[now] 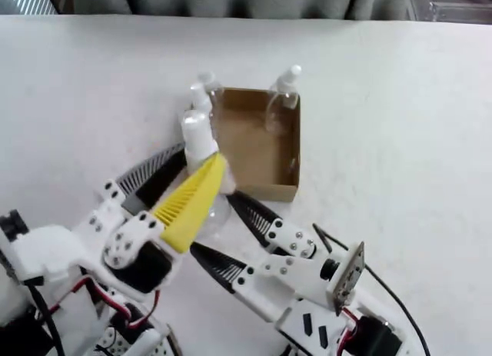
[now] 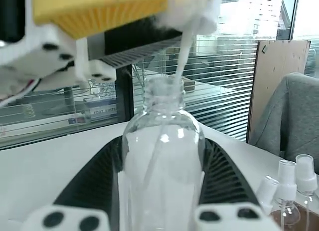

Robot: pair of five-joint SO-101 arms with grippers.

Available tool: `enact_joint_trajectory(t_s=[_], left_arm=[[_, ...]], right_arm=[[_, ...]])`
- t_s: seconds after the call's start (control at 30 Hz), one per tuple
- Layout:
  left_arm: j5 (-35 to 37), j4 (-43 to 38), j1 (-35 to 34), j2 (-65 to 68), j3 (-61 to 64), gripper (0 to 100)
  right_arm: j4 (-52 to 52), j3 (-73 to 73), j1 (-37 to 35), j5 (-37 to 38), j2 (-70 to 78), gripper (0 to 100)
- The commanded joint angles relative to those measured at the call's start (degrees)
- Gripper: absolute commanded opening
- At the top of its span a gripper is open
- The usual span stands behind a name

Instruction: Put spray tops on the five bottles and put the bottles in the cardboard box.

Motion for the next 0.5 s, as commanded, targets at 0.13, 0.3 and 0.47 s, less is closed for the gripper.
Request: enact_joint_trajectory(t_s=[0.13,0.3,0.47], left_arm=[[0.2,-1.5,0.6,-6.7,5.7,2],[-6.6,-1.0,0.8,-9.1,9.2,2],[-7.5,1.2,1.0,-12.2,10.0,2]], right_arm=[[-1.0,-0.8,0.0,0.6,-0.3,1.5],[-0.8,-0.5,0.0,0.6,-0.3,1.5],[0.2,-0.8,0.0,0.6,-0.3,1.5]])
